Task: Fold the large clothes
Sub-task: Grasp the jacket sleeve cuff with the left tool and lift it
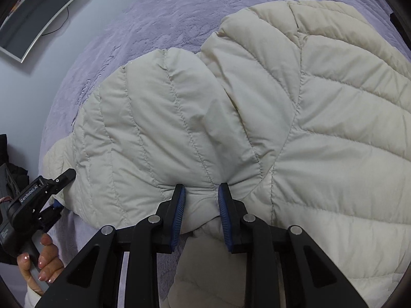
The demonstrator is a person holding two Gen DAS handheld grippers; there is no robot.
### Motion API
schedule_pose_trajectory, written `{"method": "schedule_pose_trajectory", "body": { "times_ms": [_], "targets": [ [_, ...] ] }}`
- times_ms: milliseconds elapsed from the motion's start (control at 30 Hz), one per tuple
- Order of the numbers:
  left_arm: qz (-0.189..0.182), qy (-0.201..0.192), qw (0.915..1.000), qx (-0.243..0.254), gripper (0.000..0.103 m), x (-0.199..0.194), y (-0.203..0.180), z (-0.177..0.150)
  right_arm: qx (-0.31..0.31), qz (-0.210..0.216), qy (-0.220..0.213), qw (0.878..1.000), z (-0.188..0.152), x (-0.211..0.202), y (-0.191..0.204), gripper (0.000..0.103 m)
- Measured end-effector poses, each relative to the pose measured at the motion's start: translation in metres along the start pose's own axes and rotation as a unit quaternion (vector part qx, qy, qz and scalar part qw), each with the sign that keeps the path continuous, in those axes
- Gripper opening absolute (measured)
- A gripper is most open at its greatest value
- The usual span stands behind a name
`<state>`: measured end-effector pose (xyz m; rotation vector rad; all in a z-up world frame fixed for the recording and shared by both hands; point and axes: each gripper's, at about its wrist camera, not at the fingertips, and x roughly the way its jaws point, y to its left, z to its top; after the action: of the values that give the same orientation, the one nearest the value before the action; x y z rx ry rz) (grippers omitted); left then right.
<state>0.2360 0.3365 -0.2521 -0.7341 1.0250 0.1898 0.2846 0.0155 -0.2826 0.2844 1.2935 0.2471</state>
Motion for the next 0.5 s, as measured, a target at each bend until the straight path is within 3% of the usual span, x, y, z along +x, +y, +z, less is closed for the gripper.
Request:
{"method": "schedule_pose_trajectory", "body": {
  "times_ms": [267,367,500],
  "targets": [
    [-0.064,-0.034,0.9932,0.091,0.013,-0.048,-0.061,0.008,0.022,0.002,-0.011,1.0,-0.001,0.003,0.0,0.028],
    [-0.095,-0.037,0.9854,0.137,0.013,-0.061,-0.099,0.004,0.03,0.014,-0.016,0.999,-0.001,0.003,-0.002,0.028],
    [-0.12,-0.026,0.9702,0.209,0.013,-0.071,-0.156,-0.015,0.066,0.07,-0.007,0.995,-0.001,-0.016,-0.021,0.028]
  ]
}}
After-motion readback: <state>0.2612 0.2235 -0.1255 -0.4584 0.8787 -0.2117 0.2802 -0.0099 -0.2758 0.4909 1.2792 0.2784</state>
